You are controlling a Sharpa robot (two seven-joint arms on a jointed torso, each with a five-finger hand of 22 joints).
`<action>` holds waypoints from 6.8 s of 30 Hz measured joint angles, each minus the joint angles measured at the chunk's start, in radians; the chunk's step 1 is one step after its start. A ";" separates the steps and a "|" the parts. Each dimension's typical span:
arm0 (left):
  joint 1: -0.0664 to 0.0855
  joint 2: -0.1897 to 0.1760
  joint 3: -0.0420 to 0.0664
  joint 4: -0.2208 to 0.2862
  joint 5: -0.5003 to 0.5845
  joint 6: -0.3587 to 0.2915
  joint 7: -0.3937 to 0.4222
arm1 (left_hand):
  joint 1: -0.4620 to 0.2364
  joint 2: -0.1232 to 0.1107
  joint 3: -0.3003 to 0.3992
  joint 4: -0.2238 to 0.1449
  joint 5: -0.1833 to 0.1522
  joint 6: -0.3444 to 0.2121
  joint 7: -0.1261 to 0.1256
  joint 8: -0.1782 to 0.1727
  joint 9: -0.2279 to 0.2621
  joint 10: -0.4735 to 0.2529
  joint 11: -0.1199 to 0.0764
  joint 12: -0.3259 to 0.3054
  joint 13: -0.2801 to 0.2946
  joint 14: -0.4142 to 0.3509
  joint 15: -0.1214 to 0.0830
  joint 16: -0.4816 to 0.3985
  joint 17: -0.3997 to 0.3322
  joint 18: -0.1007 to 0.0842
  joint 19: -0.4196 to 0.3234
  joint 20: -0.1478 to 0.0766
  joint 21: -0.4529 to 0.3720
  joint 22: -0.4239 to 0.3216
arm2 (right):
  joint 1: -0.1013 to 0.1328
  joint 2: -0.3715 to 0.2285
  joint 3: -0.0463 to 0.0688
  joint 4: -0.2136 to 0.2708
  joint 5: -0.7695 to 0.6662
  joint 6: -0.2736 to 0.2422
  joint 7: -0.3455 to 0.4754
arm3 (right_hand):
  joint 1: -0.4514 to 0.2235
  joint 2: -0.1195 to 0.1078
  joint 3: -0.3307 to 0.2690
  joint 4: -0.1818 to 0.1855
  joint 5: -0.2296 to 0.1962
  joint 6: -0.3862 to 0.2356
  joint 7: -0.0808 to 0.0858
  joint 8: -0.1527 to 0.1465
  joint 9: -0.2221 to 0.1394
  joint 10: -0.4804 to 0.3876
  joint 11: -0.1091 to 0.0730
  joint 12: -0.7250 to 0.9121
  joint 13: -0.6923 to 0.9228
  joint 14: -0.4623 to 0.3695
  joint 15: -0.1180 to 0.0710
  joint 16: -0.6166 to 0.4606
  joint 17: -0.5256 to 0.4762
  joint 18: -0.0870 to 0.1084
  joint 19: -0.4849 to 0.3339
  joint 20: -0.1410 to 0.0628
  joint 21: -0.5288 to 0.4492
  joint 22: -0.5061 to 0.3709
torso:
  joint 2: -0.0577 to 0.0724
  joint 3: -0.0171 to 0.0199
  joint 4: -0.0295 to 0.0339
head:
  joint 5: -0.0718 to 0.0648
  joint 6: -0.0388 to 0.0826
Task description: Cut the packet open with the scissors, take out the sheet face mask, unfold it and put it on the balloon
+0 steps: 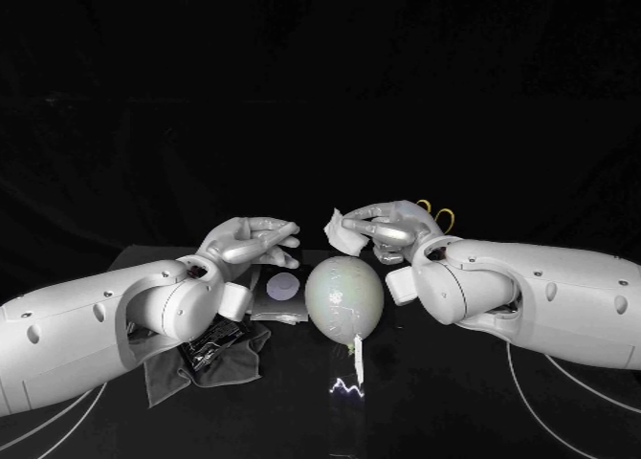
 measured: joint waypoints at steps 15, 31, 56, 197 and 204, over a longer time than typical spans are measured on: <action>0.000 0.080 0.001 -0.022 0.015 -0.007 -0.047 | -0.257 -0.012 0.013 0.005 0.000 0.029 0.024 -0.076 -0.038 0.025 0.026 -0.050 -0.024 -0.110 0.034 -0.126 -0.022 0.000 -0.075 0.051 -0.047 -0.029 | -0.005 0.002 0.000 0.022 -0.013 0.000 -0.019 | -0.003 -0.003 0.003 -0.003 0.000 0.000 -0.001 0.001 0.000 0.000 0.000 0.001 0.001 0.000 0.000 0.003 -0.001 0.000 0.002 -0.002 0.000 0.000 | -0.001 0.0019 -0.0019 | 0.011 -0.005; 0.000 0.103 0.001 -0.023 0.026 -0.007 -0.094 | -0.302 -0.019 -0.016 0.004 0.000 0.061 0.017 -0.084 -0.040 0.046 0.022 -0.056 -0.022 -0.113 0.038 -0.166 -0.027 -0.002 -0.085 0.060 -0.058 -0.042 | -0.011 0.004 0.000 0.039 -0.022 0.002 -0.027 | -0.006 -0.006 0.003 -0.003 -0.002 -0.002 -0.001 0.002 0.000 0.004 -0.004 0.001 0.000 0.000 0.000 0.001 0.000 0.000 0.002 -0.002 -0.002 0.000 | -0.001 0.0012 -0.0002 | 0.015 -0.009; -0.001 0.109 0.000 -0.019 0.050 0.002 -0.082 | -0.157 -0.048 0.015 -0.024 0.000 0.069 0.017 -0.122 -0.053 0.046 0.022 -0.101 -0.037 -0.137 0.043 -0.280 -0.044 -0.003 -0.119 0.087 -0.105 -0.076 | -0.015 0.006 0.001 0.044 -0.028 0.011 -0.037 | -0.007 0.001 0.005 -0.005 0.000 -0.003 0.001 0.005 0.001 0.005 -0.005 0.001 0.001 0.003 -0.011 0.003 -0.001 0.000 0.001 -0.002 -0.003 0.000 | -0.001 0.0012 -0.0010 | 0.018 -0.012; -0.001 0.049 0.002 -0.025 -0.023 -0.046 -0.058 | -0.268 -0.145 0.595 -0.344 0.011 0.100 -0.008 -0.044 -0.005 0.156 -0.014 -0.035 0.001 -0.051 0.000 -0.232 0.079 -0.013 -0.321 0.028 0.322 0.229 | -0.016 -0.042 0.007 0.025 -0.113 -0.033 -0.039 | -0.020 -0.005 0.033 -0.028 0.000 -0.016 -0.002 0.032 0.007 0.004 -0.007 0.001 0.001 0.003 -0.010 0.000 -0.001 0.000 0.000 -0.007 0.000 0.000 | -0.001 0.0012 -0.0008 | 0.003 -0.012; -0.001 0.047 0.002 -0.027 -0.025 -0.047 -0.063 | -0.280 -0.138 0.603 -0.344 0.011 0.096 -0.008 -0.044 -0.004 0.147 -0.012 -0.030 0.003 -0.056 0.005 -0.227 0.079 -0.013 -0.335 0.032 0.332 0.239 | -0.013 -0.043 0.008 0.022 -0.115 -0.033 -0.039 | -0.020 -0.005 0.033 -0.028 0.000 -0.018 -0.001 0.034 0.007 0.004 -0.007 0.001 0.001 0.003 -0.010 0.003 -0.001 0.000 0.000 -0.007 0.000 0.000 | -0.001 0.0013 -0.0009 | 0.003 -0.008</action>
